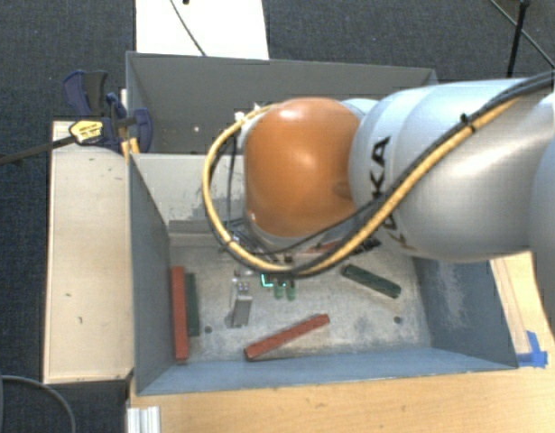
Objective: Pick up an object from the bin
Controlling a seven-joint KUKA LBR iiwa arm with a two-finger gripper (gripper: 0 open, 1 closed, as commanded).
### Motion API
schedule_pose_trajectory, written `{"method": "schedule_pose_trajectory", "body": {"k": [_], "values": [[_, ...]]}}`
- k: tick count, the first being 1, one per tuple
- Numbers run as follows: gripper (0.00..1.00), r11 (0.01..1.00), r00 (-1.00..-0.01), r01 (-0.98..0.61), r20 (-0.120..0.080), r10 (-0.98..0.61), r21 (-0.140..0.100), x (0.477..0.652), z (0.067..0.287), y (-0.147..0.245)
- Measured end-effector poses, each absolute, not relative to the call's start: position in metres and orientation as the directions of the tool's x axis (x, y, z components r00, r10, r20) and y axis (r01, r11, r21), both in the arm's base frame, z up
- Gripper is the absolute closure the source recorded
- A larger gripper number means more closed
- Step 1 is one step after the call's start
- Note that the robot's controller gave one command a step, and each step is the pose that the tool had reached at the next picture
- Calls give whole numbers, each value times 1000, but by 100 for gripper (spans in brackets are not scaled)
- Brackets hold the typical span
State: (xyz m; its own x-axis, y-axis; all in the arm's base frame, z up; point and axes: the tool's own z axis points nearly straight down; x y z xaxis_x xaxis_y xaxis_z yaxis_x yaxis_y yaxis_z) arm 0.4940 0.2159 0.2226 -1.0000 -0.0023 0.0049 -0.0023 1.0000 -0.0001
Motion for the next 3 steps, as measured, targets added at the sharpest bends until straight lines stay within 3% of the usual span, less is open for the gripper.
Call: {"method": "schedule_pose_trajectory", "body": {"k": [1, 2, 3], "values": [[0, 958, -958, -288, -4, -288, 0, 486, 69, 128], [0, 924, -924, -383, -5, -383, -1, 478, 101, 107], [0, 929, -929, -370, -5, -370, -2, 486, 100, 70]]}}
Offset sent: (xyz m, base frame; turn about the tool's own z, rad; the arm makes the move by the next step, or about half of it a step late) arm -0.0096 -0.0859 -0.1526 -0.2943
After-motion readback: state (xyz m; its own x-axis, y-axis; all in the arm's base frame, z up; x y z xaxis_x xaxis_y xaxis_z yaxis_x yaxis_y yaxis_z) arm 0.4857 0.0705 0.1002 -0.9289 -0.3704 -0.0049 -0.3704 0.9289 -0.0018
